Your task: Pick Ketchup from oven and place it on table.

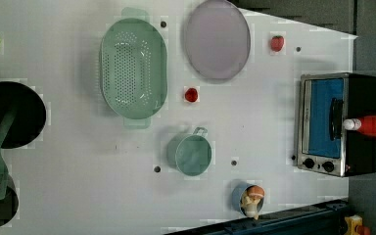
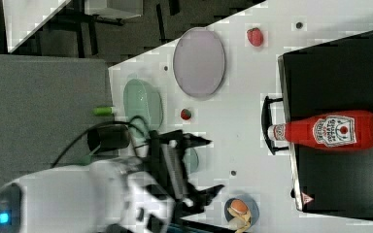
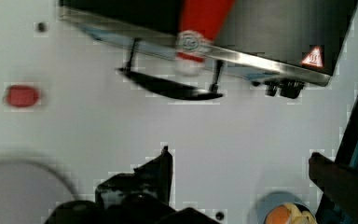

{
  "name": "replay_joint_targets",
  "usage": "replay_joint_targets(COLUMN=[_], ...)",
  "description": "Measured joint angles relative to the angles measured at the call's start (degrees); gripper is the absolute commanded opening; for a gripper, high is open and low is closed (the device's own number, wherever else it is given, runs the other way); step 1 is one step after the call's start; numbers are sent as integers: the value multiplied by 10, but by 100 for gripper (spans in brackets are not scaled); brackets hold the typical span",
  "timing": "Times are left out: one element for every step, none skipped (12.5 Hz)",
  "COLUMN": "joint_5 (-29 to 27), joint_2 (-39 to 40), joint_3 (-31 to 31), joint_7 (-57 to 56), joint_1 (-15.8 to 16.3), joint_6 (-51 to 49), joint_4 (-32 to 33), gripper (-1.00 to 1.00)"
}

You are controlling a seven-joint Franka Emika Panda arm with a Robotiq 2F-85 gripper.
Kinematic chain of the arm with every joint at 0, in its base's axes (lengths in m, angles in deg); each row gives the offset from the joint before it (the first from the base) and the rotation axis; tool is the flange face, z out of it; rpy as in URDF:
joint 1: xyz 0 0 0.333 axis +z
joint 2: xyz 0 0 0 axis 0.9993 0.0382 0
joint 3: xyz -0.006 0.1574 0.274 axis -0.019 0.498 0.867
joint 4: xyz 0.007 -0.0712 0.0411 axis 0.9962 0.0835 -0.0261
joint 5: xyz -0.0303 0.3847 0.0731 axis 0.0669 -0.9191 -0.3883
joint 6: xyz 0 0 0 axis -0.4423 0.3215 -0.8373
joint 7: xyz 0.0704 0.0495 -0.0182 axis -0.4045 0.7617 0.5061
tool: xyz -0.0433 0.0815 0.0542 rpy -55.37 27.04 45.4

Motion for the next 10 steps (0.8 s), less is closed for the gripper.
replay_joint_targets(joint_5=[-10, -12, -5, 5, 3, -8, -12, -14, -34, -64], joint_2=[20, 40, 56, 74, 92, 109, 125, 147, 168, 194], joint_3=[-19, -35, -47, -54, -63, -68, -75, -84, -91, -101], joint_7=[0, 0, 0, 0, 0, 0, 0, 0, 0, 0], joint_1=[0, 0, -2, -3, -2, -2, -1, -3, -5, -4], joint_6=[21, 47, 73, 109, 138, 167, 187, 213, 223, 219], joint_4=[-1, 0, 2, -2, -10, -16, -22, -31, -33, -38], gripper=[100, 100, 100, 100, 100, 100, 100, 100, 100, 100])
